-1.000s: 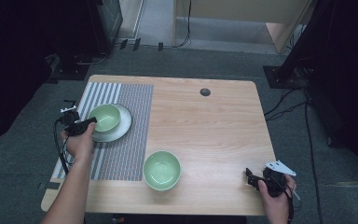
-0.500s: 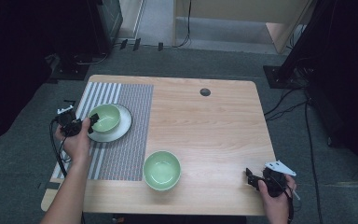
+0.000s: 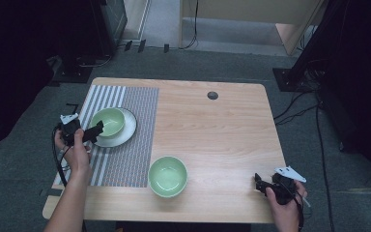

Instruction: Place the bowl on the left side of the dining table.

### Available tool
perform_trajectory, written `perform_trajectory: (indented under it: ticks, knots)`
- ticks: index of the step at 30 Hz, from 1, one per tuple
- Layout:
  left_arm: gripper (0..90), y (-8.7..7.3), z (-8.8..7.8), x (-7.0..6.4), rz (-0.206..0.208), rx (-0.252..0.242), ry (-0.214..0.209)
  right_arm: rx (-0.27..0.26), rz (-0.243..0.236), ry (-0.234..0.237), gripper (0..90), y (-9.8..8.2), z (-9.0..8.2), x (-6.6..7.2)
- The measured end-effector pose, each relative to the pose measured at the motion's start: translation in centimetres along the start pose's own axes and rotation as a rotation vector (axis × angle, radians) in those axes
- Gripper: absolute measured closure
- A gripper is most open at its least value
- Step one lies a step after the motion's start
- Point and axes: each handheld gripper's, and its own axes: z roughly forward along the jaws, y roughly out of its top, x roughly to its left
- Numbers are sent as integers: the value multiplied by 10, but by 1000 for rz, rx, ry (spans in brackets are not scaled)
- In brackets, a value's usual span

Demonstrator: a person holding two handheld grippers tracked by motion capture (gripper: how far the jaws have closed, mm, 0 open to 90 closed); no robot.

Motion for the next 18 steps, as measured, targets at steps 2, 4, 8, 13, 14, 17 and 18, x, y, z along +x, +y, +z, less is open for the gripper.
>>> perform_trajectory:
  ticks: [2,4,8,13,14,17,18]
  knots:
    - [102,-1,-4,1,3,-16,1,0,-1,-1,140,0,0,0]
    - [102,-2,-7,0,11,-20,-6,1,0,-1,139,0,0,0]
    - [102,-4,-14,-1,30,-32,-32,2,2,-3,134,0,0,0]
    - [102,-8,-25,-3,52,-46,-45,4,5,-5,133,0,0,0]
    - [102,-9,-27,-2,54,-48,-47,4,4,-6,134,0,0,0]
    - [102,-13,-33,-1,60,-55,-51,3,3,-5,133,0,0,0]
    - [102,-14,-35,-1,65,-56,-54,5,4,-5,133,0,0,0]
